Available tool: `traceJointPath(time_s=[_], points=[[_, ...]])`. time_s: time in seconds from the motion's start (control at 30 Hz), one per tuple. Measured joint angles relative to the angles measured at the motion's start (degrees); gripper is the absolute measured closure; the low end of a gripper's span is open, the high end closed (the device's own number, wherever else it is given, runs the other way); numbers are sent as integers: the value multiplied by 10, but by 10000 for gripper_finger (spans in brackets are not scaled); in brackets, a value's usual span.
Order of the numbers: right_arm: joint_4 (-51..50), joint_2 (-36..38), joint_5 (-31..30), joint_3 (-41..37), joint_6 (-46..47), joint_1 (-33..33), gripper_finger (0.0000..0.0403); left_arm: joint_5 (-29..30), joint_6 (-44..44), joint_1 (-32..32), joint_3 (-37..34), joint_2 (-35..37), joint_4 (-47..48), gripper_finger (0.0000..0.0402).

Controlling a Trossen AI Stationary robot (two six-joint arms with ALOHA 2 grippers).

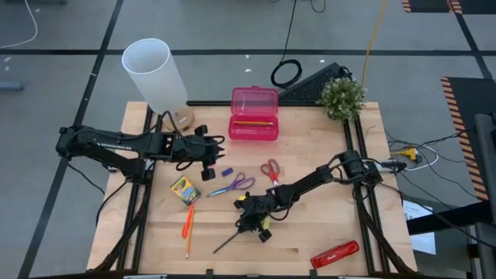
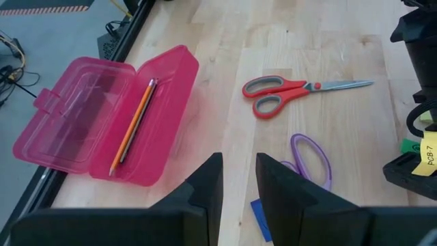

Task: Pack school essentials
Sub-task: Put the black pencil into the red supply box

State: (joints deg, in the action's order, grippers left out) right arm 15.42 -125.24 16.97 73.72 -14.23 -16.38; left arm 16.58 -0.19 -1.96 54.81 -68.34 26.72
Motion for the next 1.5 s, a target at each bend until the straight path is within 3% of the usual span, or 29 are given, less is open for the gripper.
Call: traceJointPath(time_s=[0.67,1.5], points=[[-19,52,26,-2,17,17,381,0,-26,-5,0,0,0,309],[-278,248,23,-2,-10,90,380,35,-51,-61,0,0,14,309]])
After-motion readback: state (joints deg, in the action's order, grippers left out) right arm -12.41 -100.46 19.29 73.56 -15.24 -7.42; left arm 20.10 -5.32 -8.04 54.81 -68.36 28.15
